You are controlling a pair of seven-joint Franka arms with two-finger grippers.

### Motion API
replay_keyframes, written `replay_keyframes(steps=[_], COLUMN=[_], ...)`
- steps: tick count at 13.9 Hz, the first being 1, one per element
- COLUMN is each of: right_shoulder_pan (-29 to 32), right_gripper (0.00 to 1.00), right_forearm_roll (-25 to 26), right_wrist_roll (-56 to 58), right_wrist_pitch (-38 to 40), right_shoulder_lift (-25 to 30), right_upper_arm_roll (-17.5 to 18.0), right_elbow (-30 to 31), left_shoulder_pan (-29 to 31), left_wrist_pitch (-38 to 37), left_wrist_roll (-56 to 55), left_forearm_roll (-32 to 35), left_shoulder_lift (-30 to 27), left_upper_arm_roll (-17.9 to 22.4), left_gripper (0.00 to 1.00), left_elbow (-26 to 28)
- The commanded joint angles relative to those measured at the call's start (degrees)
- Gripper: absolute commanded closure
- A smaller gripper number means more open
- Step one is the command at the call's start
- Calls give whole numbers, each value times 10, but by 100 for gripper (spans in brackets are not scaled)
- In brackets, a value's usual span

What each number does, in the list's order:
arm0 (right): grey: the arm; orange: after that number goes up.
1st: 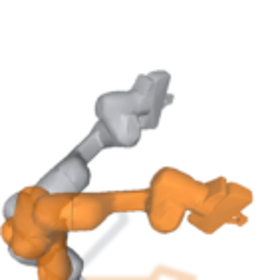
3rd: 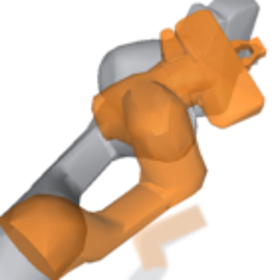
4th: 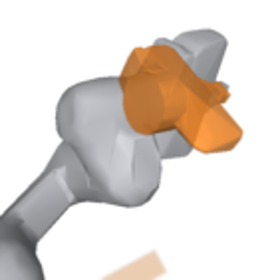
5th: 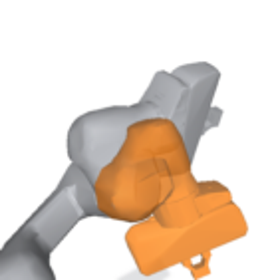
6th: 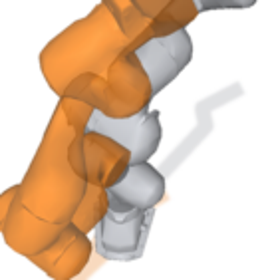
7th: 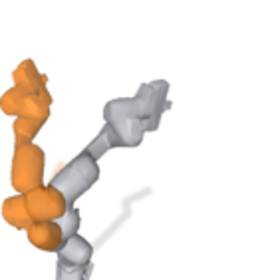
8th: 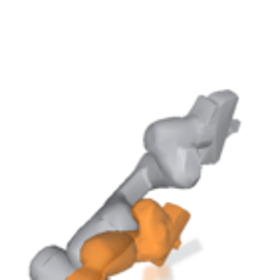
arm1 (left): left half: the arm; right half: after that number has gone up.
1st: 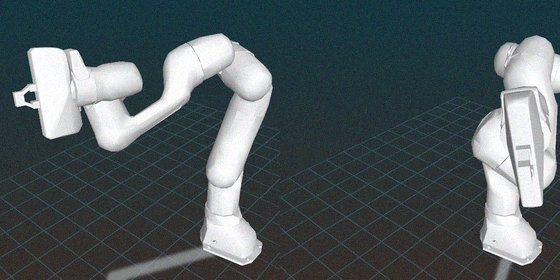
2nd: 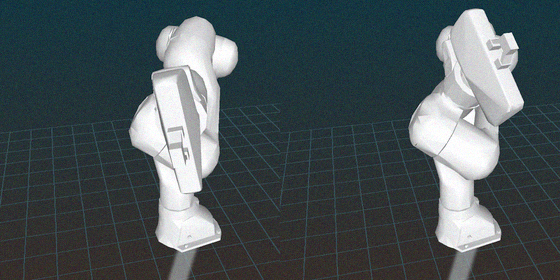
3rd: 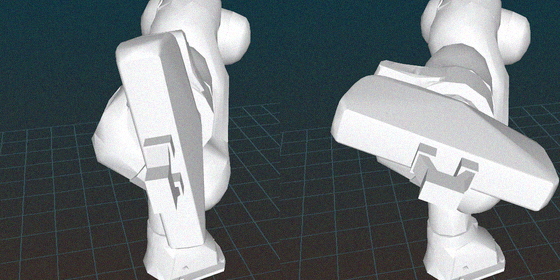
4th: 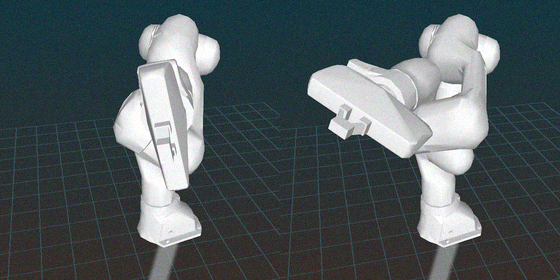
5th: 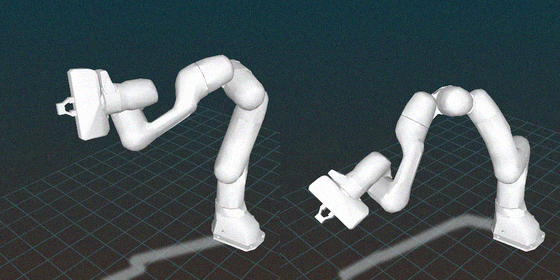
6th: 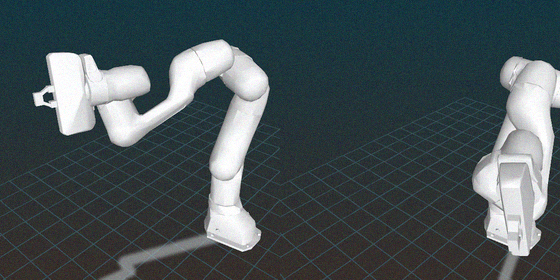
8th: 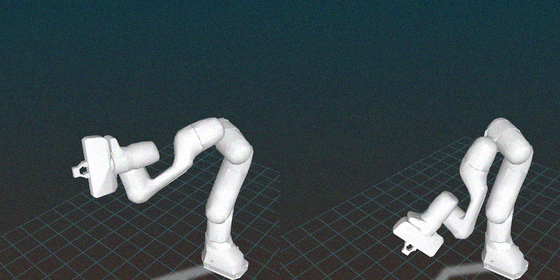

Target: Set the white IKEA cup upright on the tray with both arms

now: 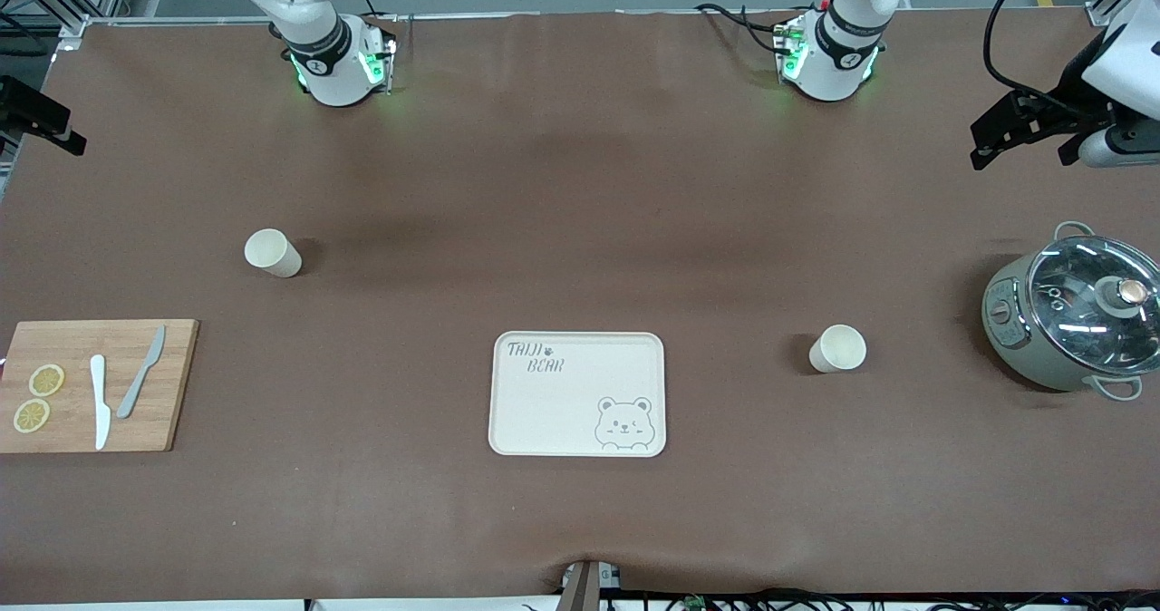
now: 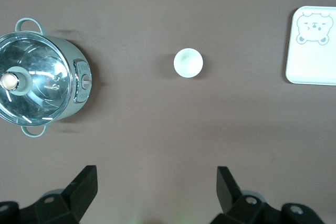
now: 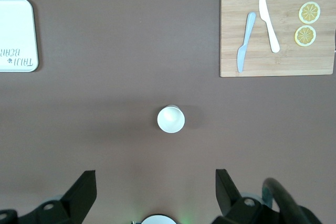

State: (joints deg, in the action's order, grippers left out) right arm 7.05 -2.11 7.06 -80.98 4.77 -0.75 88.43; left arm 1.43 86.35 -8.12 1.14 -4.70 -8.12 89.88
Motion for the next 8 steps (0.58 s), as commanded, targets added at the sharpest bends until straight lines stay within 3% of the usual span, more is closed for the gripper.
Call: replay_keyframes(steps=[1,8], right_shoulder_pan=[5,7], right_gripper=[0,0], right_forearm_roll=[-12,-12], right_wrist_roll=[-10,-9], right_wrist_pitch=[13,14], right_shoulder_lift=[-6,-8], right_upper_arm_roll=[5,5], right_elbow=[-16,-16], left_shoulder_pan=[3,9], left_wrist_pitch=[-11,-8], left_wrist_roll=[4,-6], left_forearm_roll=[-6,-3], left_shoulder_lift=[2,32], left_upper_arm_roll=[-1,6], left_gripper=[0,0], left_elbow=[-11,-29])
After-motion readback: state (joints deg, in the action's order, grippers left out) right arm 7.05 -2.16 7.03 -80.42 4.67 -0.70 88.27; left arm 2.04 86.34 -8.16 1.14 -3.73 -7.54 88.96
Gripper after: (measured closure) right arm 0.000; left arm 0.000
